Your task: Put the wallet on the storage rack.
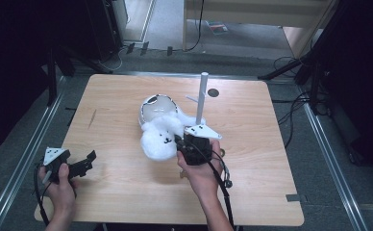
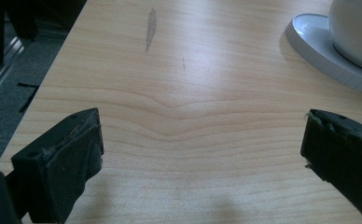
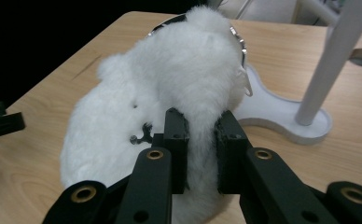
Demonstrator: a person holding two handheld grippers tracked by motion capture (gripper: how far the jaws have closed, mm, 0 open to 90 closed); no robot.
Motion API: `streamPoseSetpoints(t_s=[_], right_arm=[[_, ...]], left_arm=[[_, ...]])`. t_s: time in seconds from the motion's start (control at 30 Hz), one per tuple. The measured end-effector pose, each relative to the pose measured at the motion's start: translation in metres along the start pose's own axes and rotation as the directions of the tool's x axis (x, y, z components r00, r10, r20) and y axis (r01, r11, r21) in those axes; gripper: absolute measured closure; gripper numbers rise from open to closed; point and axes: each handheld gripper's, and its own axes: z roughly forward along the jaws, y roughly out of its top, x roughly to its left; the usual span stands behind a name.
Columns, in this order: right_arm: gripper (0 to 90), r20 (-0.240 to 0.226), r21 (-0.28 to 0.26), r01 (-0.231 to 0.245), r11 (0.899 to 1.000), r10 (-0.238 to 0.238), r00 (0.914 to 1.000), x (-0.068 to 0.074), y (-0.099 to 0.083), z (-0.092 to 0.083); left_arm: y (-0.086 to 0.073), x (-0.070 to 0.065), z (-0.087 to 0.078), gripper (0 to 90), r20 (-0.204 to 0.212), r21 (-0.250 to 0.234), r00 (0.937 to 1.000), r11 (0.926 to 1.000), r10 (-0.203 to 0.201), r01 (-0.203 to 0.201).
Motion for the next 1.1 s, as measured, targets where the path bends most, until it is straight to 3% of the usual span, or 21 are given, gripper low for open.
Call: streamPoseSetpoints(t_s=[0.23, 0.6, 1.1], right_arm=[[78.7, 0.089, -0.015, 0.013, 1.000, -0.012, 0.9960, -0.006, 0.015, 0.003], [78.6, 0.160, -0.023, 0.043, 0.999, -0.039, 0.9863, -0.005, 0.030, 0.012], [78.5, 0.267, -0.020, 0.090, 0.996, -0.081, 0.9602, -0.002, 0.043, 0.031]], left_arm=[[0.000, 0.000, 0.000, 0.0, 0.002, -0.001, 1.0000, 1.0000, -0.002, 0.002], [0.000, 0.000, 0.000, 0.0, 0.002, -0.001, 1.0000, 1.0000, -0.003, 0.003], [0.000, 0.001, 0.000, 0.0, 0.005, -0.001, 1.0000, 1.0000, -0.007, 0.007]])
